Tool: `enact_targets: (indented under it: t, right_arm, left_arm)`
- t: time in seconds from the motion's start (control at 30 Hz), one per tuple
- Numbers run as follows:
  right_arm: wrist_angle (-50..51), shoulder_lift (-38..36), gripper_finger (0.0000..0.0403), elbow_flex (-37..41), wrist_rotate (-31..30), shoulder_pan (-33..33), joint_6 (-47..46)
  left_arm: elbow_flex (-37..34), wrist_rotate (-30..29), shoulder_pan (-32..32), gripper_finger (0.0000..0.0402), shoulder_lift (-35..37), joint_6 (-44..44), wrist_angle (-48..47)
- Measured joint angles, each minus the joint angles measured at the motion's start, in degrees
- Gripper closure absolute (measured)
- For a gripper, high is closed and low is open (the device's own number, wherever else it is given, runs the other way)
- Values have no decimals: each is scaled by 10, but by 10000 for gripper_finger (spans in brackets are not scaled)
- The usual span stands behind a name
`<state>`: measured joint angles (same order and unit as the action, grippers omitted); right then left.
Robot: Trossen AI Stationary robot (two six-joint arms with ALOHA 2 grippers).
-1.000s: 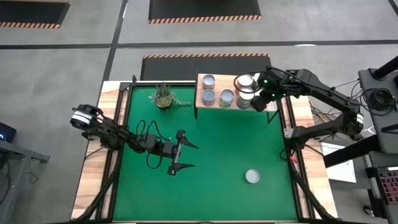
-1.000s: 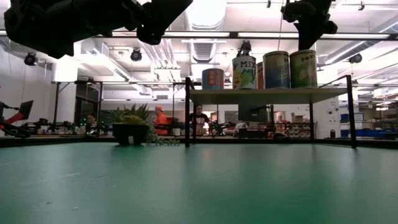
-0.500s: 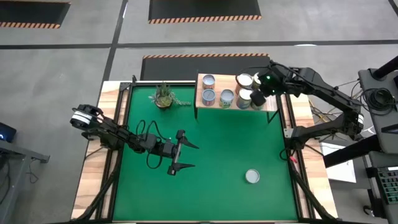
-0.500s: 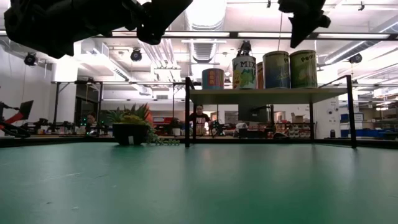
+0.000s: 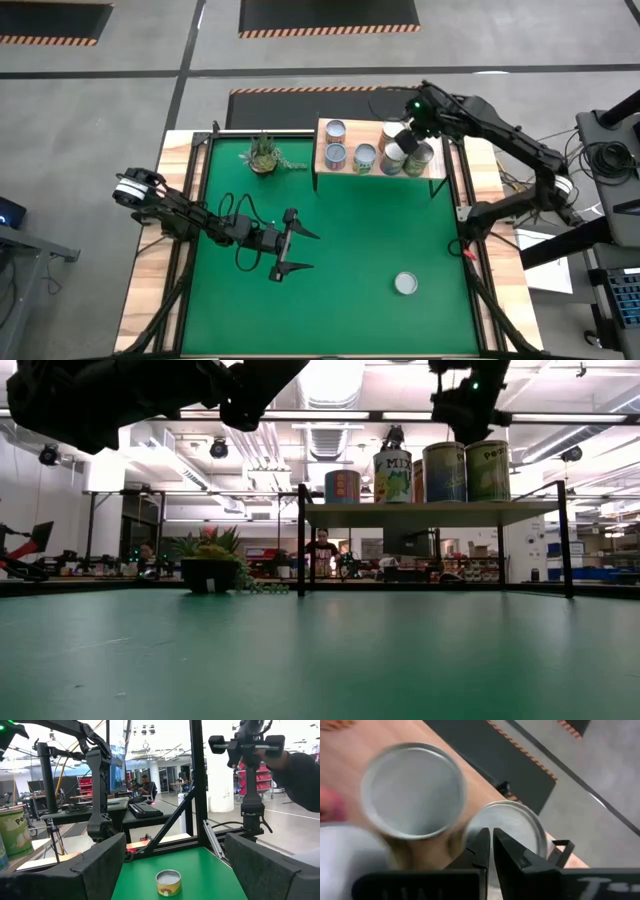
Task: Pick and place cans onto a shelf
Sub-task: Adjust the cans on the shelf
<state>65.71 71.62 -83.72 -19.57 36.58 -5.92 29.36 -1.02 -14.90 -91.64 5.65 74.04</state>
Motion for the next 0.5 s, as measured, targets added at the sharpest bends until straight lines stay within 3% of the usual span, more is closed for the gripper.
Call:
enact_targets:
  t: [0.27, 0.5]
  right_arm:
    - [0, 26, 390, -1, 2, 18, 11]
    - [15, 22, 390, -4, 42, 18, -4]
  left_arm:
    - [0, 0, 0, 81, 0, 1, 0]
    - [0, 0, 0, 81, 0, 1, 0]
